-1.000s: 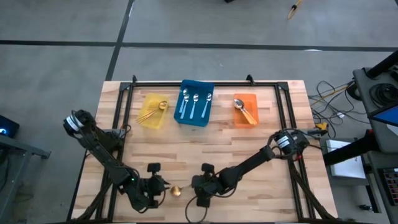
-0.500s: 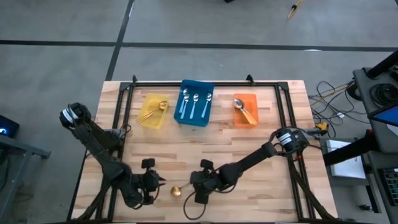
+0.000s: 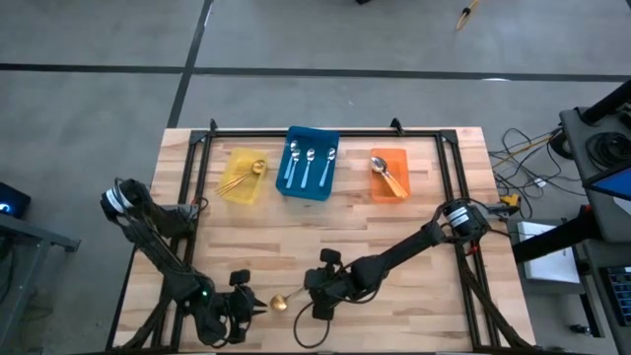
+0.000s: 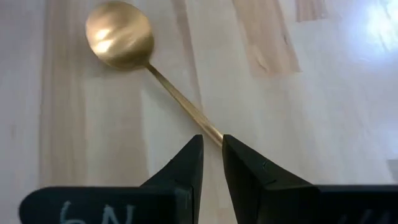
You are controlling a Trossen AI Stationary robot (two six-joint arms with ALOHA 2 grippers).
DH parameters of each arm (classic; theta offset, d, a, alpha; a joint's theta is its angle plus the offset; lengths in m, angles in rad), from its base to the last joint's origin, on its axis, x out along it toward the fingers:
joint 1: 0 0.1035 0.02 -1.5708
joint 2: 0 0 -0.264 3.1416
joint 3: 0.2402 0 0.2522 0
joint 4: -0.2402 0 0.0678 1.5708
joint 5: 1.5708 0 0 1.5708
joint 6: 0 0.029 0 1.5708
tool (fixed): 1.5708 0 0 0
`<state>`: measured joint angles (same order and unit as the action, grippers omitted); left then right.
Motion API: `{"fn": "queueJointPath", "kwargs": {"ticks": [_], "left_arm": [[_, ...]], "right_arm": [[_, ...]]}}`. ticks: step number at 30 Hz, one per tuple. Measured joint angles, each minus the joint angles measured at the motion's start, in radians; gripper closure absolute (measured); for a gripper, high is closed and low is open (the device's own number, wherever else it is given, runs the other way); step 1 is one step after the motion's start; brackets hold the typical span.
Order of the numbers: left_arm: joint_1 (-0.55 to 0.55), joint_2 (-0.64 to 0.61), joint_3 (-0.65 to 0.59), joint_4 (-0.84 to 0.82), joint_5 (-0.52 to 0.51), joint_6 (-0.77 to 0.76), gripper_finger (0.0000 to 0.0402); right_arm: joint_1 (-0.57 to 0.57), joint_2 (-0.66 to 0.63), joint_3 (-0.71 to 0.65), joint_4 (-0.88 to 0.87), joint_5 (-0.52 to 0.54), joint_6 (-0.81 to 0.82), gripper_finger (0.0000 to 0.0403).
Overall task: Sort silverware by color (type)
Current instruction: Put the gold spoon into the yellow bin
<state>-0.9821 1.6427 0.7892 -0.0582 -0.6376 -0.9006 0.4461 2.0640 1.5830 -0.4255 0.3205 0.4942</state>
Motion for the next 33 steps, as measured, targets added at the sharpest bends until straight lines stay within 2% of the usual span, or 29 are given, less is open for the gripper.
{"fn": "queueJointPath", "kwargs": {"ticks": [5,16,25,33], "left_arm": [[-0.002,0.070,0.003,0.077,0.004,0.000,0.0357],[-0.002,0.146,0.033,0.086,-0.007,0.001,0.0357],[-0.001,0.145,0.030,0.032,-0.065,0.001,0.0357],[0.004,0.144,0.018,-0.027,-0.198,-0.015,0.0357]], "right_arm": [[-0.014,0.000,-0.016,-0.016,0.097,-0.023,0.0351],[-0.055,0.035,-0.067,-0.006,0.100,-0.032,0.0351],[-0.053,0.044,-0.067,-0.003,0.091,-0.032,0.0351],[-0.052,0.044,-0.067,-0.003,0.075,-0.033,0.0351]]}}
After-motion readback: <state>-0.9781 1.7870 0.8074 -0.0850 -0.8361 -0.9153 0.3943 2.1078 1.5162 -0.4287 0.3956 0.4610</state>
